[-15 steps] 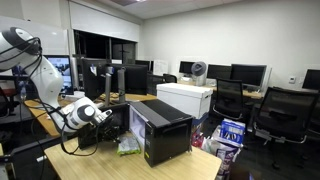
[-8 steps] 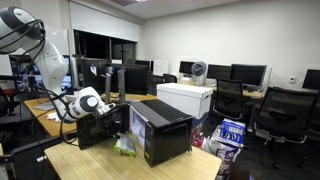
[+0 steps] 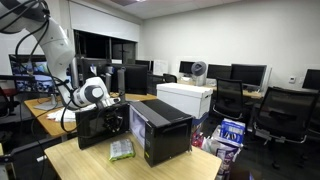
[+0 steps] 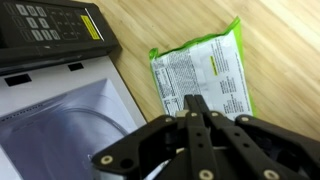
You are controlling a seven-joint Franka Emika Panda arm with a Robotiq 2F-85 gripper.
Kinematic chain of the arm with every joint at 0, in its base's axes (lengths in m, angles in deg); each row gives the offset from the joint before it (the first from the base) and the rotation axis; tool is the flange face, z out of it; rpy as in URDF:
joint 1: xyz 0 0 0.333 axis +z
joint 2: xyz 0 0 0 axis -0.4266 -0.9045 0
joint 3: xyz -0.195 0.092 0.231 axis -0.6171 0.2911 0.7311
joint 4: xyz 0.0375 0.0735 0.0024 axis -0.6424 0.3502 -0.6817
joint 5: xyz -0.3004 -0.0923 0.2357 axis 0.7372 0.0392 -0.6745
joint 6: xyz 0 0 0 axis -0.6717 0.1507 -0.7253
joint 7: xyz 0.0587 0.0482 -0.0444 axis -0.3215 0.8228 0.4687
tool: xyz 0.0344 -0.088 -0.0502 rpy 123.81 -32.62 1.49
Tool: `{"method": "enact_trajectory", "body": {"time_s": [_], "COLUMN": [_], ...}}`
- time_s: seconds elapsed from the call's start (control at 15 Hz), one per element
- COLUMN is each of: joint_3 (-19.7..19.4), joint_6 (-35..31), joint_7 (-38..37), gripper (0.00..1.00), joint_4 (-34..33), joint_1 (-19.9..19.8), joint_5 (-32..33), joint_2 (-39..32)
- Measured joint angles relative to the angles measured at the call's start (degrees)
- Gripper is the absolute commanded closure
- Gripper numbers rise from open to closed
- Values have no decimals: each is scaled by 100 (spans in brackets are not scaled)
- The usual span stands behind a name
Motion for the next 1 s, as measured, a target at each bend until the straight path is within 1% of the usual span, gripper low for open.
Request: {"method": "enact_trajectory", "body": {"time_s": [0.13, 0.2, 0.27, 0.33, 0.4, 0.53, 0.6, 0.67, 0.73, 0.8, 0.93, 1.0], "joint_3": [310, 524, 784, 1095, 1490, 1980, 2164, 2298, 2362, 2378, 2364, 2344], "joint_6": [274, 428, 546, 627, 655, 655, 651, 642, 624, 555, 339, 200], "joint_7": [0, 0, 4, 17, 58, 72, 73, 73, 73, 73, 67, 62], "gripper": [98, 73, 72, 66, 58, 45, 39, 80, 79, 82, 98, 98], "joint_4": [11, 11, 11, 10, 9, -14, -24, -33, -36, -54, -105, -138], "joint_1": [-433, -695, -989, -1326, -1748, -2298, -2511, -2675, -2767, -2816, -2836, -2831], "joint_5": [196, 285, 364, 402, 405, 406, 406, 406, 406, 408, 410, 413], "joint_2": [333, 491, 628, 746, 845, 874, 857, 826, 790, 716, 551, 453]}}
